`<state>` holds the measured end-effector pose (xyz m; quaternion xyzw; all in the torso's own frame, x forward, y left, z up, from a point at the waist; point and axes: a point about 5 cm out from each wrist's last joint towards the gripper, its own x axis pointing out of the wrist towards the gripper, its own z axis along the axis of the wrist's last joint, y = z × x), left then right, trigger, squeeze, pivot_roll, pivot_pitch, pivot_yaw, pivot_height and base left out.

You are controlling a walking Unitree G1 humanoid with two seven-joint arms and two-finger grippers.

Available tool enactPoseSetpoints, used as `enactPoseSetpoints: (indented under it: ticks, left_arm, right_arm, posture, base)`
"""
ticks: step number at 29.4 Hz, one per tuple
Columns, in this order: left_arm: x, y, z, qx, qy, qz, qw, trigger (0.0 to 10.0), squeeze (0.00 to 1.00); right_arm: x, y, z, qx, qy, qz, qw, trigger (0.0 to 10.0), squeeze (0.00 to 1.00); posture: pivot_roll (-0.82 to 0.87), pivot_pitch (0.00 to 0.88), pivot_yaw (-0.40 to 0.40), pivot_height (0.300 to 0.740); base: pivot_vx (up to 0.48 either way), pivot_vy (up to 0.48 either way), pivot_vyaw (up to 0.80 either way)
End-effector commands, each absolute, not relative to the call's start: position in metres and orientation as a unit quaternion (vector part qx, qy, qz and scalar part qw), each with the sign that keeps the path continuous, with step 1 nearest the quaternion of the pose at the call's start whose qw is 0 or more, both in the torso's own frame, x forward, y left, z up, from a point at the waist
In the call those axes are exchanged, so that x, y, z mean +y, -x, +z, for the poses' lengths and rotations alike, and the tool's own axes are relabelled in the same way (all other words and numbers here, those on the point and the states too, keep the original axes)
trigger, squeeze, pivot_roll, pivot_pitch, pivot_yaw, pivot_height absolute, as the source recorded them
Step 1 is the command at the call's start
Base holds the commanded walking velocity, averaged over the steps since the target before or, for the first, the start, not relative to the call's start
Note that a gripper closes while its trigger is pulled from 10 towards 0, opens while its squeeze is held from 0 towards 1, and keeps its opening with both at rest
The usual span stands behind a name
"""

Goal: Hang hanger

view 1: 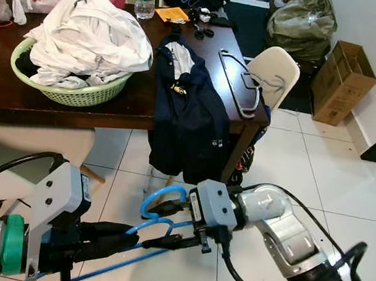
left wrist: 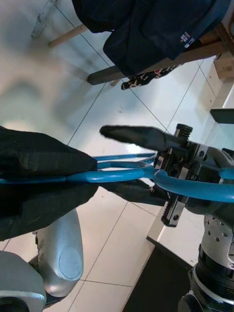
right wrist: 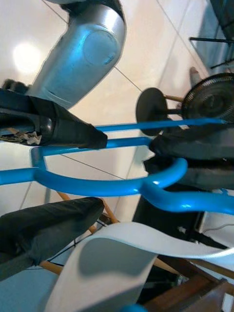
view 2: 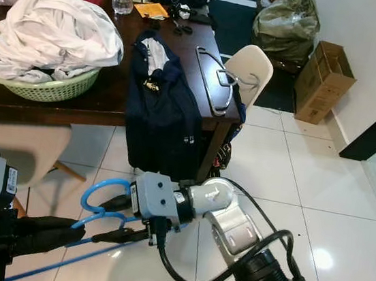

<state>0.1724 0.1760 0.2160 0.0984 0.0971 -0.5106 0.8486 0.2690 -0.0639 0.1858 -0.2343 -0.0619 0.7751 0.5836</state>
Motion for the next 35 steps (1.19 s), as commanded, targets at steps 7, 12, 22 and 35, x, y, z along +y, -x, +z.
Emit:
enactPoseSetpoints:
  ticks: [7, 12, 22, 35]
  left_arm:
    - [0.164, -0.161, 0.226, 0.055, -0.096, -0.558, 0.823, 10.0, 0.0]
    - [0.164, -0.162, 0.225, 0.055, -0.095, -0.557, 0.823, 10.0, 0.0]
    - [0.164, -0.161, 0.224, 0.053, -0.094, -0.554, 0.825, 10.0, 0.0]
    - [0.159, -0.168, 0.228, 0.027, -0.08, -0.527, 0.846, 10.0, 1.0]
  right_arm:
    - [-0.068, -0.25, 0.17, -0.022, 0.23, 0.82, 0.523, 0.0, 0.0]
    - [-0.069, -0.244, 0.171, -0.019, 0.23, 0.833, 0.504, 0.0, 0.0]
    - [-0.069, -0.237, 0.166, -0.005, 0.231, 0.843, 0.485, 0.0, 0.0]
    - [-0.07, -0.24, 0.165, 0.002, 0.227, 0.836, 0.5, 0.0, 0.0]
  posture:
    - [0.09, 0.118, 0.039, 0.74]
    - [0.09, 0.122, 0.037, 0.74]
    - [0.09, 0.125, 0.036, 0.74]
    - [0.09, 0.127, 0.037, 0.74]
  base:
    - [0.0, 0.0, 0.0]
    - [0.0, 0.0, 0.0]
    - [0.0, 0.0, 0.0]
    - [0.0, 0.0, 0.0]
